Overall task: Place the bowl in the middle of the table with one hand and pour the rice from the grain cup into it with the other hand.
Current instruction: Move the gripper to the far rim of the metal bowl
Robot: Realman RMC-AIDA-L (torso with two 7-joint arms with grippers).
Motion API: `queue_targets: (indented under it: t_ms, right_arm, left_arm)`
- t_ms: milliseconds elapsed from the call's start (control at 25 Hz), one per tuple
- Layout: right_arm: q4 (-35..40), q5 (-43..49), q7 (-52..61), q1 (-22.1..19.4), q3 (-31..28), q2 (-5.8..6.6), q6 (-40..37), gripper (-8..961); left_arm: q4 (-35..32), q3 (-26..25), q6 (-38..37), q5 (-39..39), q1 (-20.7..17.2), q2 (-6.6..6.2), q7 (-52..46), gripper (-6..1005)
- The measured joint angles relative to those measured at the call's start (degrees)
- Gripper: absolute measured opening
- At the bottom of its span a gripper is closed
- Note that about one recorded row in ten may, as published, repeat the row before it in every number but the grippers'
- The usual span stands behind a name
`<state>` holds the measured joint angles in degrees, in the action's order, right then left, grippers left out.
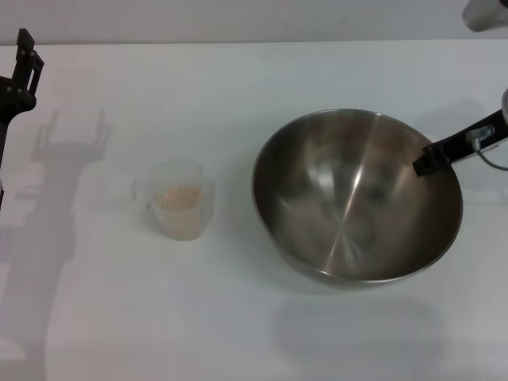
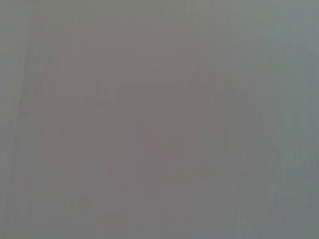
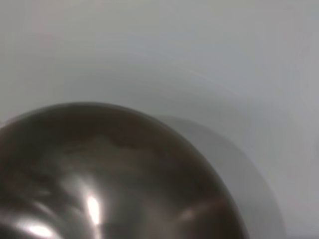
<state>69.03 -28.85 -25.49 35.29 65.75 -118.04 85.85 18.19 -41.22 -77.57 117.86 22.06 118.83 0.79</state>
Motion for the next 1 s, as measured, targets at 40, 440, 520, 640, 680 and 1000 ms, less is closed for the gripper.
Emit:
queue_targets:
  t_ms: [40,440,520,640,680,1000]
  right_arm:
    - [0.5,0.0,0.0,-0.2,-0.1,0.00,-0.1,64]
    - [6.0,-0.7,-0.1,-1.2,-1.4,-0.56,-2.4,22]
    - [6.3,-1.3,-0.4,-1.2,-1.7,-0.68,-3.1,21]
    - [6.4,-3.9,-1.1,-1.2,-1.9,-0.70,-4.3,21]
    - [6.5,-4.9,-1.3,-1.2,-1.9,-0.68,-4.7,21]
    - [4.0,-7.5,-3.4,0.1,-1.9,-0.74,-6.9,21]
  left_arm:
    - [0.0,0.0,-0.1,0.0,0.0,0.00,0.0,701]
    - [0.1,0.0,-0.2,0.0,-0.3,0.09,0.0,696]
    - [0.1,0.0,-0.2,0.0,-0.3,0.09,0.0,695]
    - [0.1,0.0,-0.2,0.0,-0.4,0.09,0.0,694]
    - [0.1,0.0,-0.2,0.0,-0.4,0.09,0.0,693]
    - [0.0,0.0,-0.2,0.0,-0.1,0.09,0.0,690]
